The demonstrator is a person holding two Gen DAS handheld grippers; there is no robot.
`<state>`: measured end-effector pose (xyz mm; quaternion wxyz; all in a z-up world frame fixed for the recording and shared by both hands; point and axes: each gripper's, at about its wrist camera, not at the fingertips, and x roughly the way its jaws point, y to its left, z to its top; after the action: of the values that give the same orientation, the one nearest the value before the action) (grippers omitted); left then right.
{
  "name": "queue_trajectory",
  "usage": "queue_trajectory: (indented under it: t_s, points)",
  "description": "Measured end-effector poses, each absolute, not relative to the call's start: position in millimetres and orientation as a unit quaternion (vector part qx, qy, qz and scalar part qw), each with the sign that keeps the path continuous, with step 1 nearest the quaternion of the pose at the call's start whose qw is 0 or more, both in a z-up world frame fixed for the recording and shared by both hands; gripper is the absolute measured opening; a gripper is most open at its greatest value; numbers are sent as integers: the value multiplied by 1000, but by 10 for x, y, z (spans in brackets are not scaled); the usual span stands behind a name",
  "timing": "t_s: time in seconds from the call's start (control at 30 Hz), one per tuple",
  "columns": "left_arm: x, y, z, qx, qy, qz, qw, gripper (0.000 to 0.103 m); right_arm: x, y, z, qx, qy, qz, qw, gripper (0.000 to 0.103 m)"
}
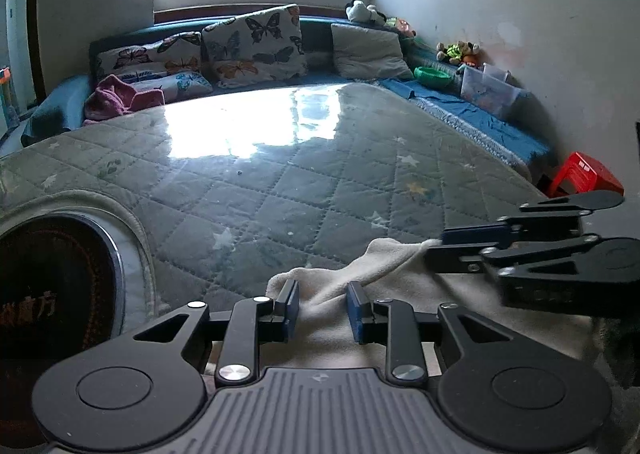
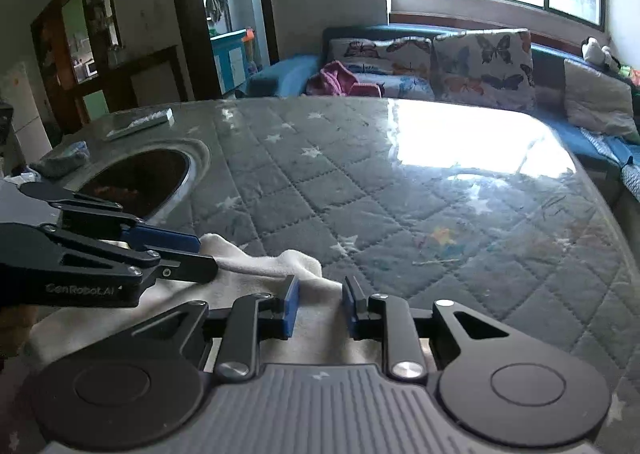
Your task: Fold clothes
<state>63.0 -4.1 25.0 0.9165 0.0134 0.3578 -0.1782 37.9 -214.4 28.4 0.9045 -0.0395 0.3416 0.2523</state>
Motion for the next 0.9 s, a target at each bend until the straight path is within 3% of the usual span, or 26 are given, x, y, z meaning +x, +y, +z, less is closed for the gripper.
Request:
queue_trajectory:
  t_s: [0.13, 0.23, 0.43, 0.9]
  points:
    - [403, -1, 357, 7, 345, -181, 921, 35, 127, -2205, 371, -52, 332, 260, 905, 24]
    - [139, -45, 422, 12, 334, -190, 923, 41, -136, -2196, 388, -68, 323, 267, 905, 34]
    - [-200, -131, 369, 15, 322, -206, 924, 41, -517, -2046, 360, -88, 295, 291, 906, 41]
    - [-319, -66, 181, -17, 333, -198, 922, 40, -717, -2041, 167, -73, 279, 271, 918, 43]
